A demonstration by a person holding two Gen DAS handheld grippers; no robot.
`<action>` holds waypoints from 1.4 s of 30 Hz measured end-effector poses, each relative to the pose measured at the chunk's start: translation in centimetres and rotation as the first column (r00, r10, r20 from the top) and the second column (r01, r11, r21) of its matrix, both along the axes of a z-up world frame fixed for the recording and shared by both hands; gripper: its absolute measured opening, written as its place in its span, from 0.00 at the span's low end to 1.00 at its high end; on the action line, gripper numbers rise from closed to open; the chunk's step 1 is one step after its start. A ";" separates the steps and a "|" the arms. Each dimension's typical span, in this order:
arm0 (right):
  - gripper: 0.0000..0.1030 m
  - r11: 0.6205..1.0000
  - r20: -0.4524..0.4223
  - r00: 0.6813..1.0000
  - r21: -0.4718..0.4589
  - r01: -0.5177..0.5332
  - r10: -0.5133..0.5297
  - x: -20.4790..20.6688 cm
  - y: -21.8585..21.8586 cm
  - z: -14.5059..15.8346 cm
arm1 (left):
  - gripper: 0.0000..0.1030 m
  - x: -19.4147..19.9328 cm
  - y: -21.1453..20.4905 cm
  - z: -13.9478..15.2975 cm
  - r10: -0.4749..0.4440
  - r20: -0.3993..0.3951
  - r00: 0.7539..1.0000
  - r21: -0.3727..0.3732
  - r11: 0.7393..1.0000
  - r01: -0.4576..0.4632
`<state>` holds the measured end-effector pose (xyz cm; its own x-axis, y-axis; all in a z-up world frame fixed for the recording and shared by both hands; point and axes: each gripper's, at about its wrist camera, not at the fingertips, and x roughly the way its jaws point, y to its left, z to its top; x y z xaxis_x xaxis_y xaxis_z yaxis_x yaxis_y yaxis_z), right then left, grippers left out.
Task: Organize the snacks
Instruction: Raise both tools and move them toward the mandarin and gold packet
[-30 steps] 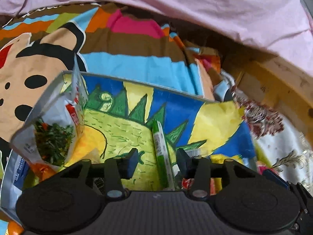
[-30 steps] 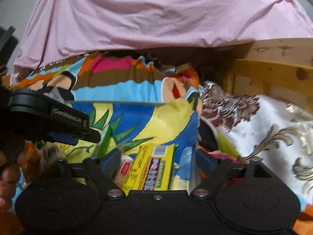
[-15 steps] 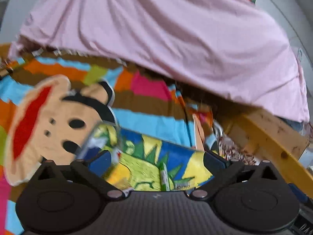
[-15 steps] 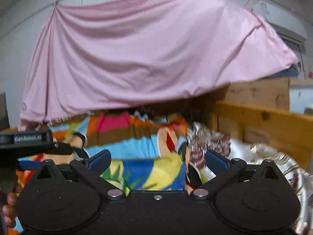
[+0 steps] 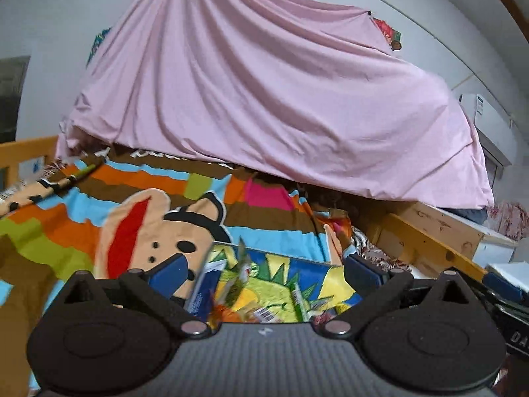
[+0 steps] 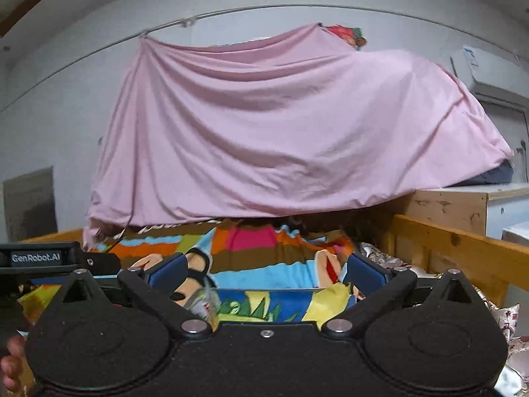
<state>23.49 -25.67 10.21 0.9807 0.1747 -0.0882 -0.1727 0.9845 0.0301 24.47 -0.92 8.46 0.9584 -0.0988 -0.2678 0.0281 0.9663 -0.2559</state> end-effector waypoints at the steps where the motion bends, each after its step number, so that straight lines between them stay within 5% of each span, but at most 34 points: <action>1: 0.99 1.000 0.005 1.000 -0.005 -0.002 0.002 -0.8 0.3 -0.1 | 1.00 -0.9 0.3 0.0 0.002 0.003 1.000 0.010 1.000 -0.002; 11: 0.99 0.999 -0.018 1.000 -0.044 -0.026 0.025 -6.1 3.2 -2.7 | 1.00 -7.9 3.8 -1.8 0.073 0.021 0.997 0.045 0.996 -0.074; 16: 0.99 0.997 -0.074 0.997 -0.074 -0.034 0.029 -7.7 4.3 -4.8 | 1.00 -9.6 5.3 -4.3 0.095 -0.030 0.995 0.065 0.993 -0.093; 24: 0.99 0.989 -0.183 0.981 -0.119 -0.085 0.062 -7.9 6.0 -7.3 | 1.00 -8.4 6.3 -8.6 0.074 -0.209 0.975 0.124 0.991 -0.049; 42: 0.99 0.986 -0.352 0.935 -0.135 -0.093 0.040 -4.4 7.5 -11.6 | 1.00 -5.1 7.5 -12.6 0.021 -0.318 0.948 0.150 0.988 0.028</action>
<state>19.09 -18.20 -1.38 0.8708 0.1979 -0.4501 -0.2430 0.9690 -0.0441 19.37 6.60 -4.14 0.8206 -0.0371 -0.5702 -0.0273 0.9942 -0.1040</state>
